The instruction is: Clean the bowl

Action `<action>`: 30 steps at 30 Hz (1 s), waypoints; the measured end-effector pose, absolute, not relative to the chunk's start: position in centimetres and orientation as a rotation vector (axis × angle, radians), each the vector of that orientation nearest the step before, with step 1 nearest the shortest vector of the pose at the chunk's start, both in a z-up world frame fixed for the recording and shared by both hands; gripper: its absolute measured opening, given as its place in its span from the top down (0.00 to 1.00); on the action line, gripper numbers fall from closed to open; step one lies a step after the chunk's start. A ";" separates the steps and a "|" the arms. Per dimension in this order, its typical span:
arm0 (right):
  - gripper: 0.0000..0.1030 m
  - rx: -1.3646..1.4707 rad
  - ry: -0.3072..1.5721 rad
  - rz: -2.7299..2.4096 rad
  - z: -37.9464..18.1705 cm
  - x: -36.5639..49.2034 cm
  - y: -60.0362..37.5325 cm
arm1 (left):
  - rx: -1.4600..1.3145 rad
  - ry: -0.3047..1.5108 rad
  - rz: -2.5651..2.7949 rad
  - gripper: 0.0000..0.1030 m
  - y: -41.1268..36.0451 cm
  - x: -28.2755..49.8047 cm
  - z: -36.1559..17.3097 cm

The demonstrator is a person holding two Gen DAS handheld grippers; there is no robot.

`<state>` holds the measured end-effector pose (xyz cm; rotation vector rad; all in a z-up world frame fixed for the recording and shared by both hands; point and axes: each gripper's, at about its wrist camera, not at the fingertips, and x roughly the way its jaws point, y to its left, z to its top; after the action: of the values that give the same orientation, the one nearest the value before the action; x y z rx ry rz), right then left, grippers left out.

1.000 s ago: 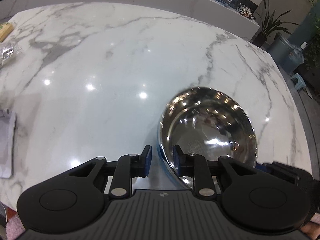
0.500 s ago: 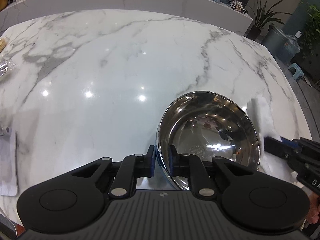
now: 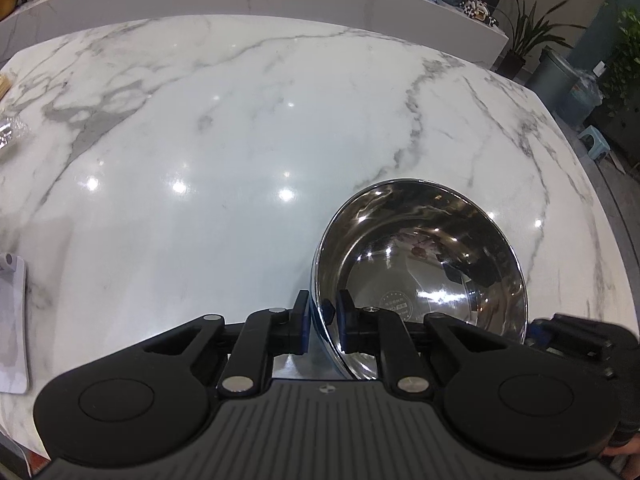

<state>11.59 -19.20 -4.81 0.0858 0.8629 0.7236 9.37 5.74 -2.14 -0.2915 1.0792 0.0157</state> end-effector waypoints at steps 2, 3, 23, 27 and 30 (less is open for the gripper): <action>0.91 0.085 0.868 0.721 -5.0 11.6 -19.1 | -0.325 1.078 0.024 0.82 6.0 9.1 -2.1; 0.91 0.085 0.869 0.719 -5.1 11.5 -19.1 | -0.337 1.077 0.027 0.79 6.1 8.8 -2.1; 0.91 0.092 0.744 0.684 -1.5 11.3 -21.0 | -0.264 1.070 0.019 0.88 4.9 9.1 -1.6; 0.91 0.087 0.725 0.702 -0.6 11.3 -21.3 | -0.252 1.070 0.017 0.88 4.5 10.0 -1.7; 0.91 0.078 0.734 0.701 -0.9 11.4 -21.1 | -0.245 1.069 0.019 0.88 4.4 10.2 -1.7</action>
<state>11.39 -21.15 -0.87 0.0779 0.7344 0.7014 10.24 4.36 -1.73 -0.2449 1.0688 0.0189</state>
